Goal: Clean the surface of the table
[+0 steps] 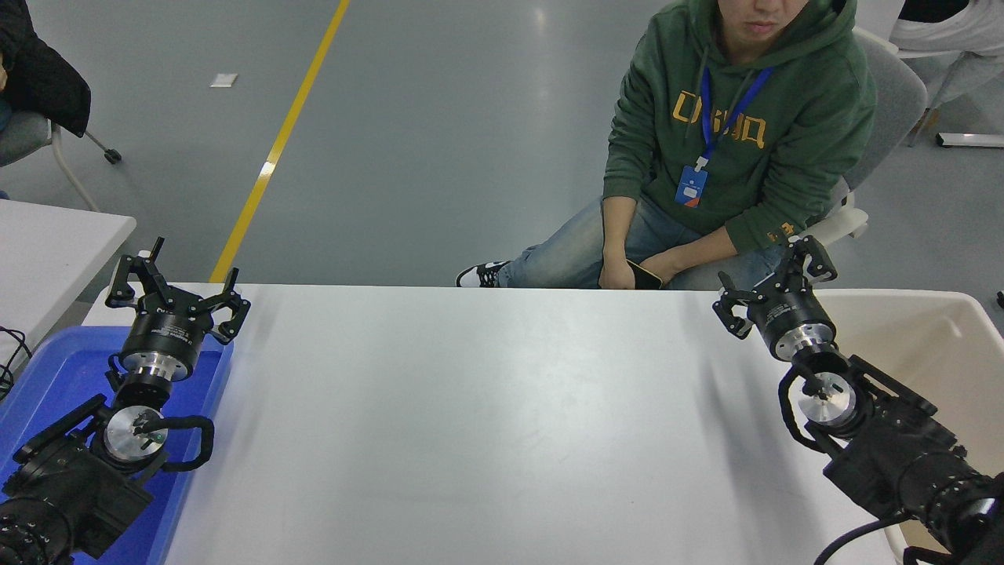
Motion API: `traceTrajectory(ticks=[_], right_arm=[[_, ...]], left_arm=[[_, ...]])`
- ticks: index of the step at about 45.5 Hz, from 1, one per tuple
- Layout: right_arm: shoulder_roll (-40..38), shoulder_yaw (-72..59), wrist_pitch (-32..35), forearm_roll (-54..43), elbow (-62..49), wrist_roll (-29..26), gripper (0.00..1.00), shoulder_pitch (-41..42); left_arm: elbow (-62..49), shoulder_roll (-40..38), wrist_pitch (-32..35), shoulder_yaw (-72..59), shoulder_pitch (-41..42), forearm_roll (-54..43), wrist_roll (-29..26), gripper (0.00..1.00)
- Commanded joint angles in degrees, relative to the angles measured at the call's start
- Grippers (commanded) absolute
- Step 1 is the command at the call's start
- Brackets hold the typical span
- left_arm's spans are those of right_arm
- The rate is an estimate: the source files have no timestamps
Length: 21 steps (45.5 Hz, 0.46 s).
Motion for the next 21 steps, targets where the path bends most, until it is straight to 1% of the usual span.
traceTrajectory(ticks=[1, 4, 7, 21], right_arm=[[-2.4, 2.9, -6.2, -5.8, 11.7, 0.5, 1.0, -3.8], [-2.7, 4.3, -8.4, -8.1, 14.7, 0.4, 1.0, -4.8], [-2.6, 4.6, -9.5, -9.9, 15.2, 0.4, 1.0, -4.9], [-2.7, 4.6, -9.5, -10.1, 12.1, 0.6, 1.0, -3.6]], left_arm=[[0.0, 0.0, 0.0, 0.0, 0.0, 0.0, 0.0, 1.0], [0.0, 0.0, 0.0, 0.0, 0.0, 0.0, 0.1, 1.0], [0.0, -0.1, 0.0, 0.0, 0.0, 0.0, 0.0, 1.0], [0.0, 0.0, 0.0, 0.0, 0.0, 0.0, 0.0, 1.0]])
